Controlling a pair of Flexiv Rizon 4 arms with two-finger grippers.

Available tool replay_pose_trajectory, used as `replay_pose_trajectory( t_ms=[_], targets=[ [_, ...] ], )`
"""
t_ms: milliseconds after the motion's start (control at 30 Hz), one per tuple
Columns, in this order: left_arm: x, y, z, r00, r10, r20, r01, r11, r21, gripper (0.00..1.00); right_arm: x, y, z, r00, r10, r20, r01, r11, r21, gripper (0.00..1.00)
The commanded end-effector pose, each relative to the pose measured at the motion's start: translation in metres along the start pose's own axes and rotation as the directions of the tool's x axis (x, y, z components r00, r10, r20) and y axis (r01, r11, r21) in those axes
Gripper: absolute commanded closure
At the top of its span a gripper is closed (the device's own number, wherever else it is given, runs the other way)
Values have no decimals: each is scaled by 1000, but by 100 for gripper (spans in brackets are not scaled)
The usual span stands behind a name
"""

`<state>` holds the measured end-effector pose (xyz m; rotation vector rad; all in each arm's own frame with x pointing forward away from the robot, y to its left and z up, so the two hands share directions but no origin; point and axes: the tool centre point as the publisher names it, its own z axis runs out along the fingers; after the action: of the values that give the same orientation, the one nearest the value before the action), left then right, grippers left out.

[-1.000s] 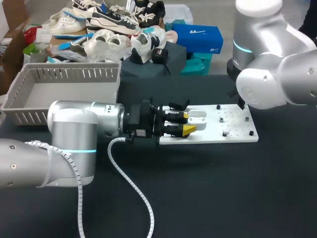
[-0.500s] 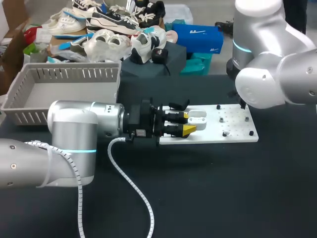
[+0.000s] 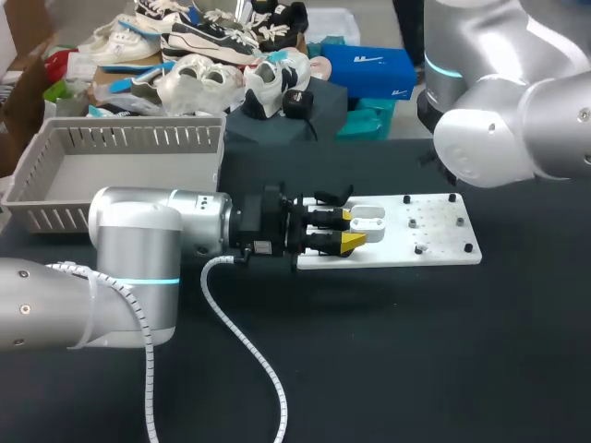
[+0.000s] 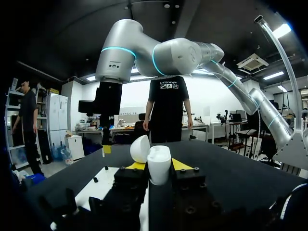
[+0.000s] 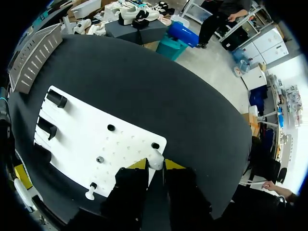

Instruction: Pick up each earbud case from the left stands, insert the matching earbuds, close the lid, and place the case in the box.

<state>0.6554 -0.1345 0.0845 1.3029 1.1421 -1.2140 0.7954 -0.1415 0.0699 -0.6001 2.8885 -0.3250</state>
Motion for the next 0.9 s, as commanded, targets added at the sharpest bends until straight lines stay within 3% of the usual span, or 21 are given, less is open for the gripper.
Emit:
replay_pose_trajectory(
  t_ms=[33, 233, 500, 900],
  targets=[
    [1, 0, 1, 1000, 1, 0, -1, 1000, -3, 100, 32, 9, -45, 999, 0, 52, -2, 999, 39, 100],
    [1, 0, 1, 1000, 1, 0, -1, 1000, -3, 100, 45, 32, -92, 999, -4, 49, 1, 997, 71, 100],
    [1, 0, 1, 1000, 1, 0, -1, 1000, -3, 100, 54, 77, -134, 998, -2, 70, -3, 997, 73, 100],
    [1, 0, 1, 1000, 1, 0, -1, 1000, -3, 100, 60, 143, -142, 999, 20, 44, -21, 999, 28, 100]
  ],
)
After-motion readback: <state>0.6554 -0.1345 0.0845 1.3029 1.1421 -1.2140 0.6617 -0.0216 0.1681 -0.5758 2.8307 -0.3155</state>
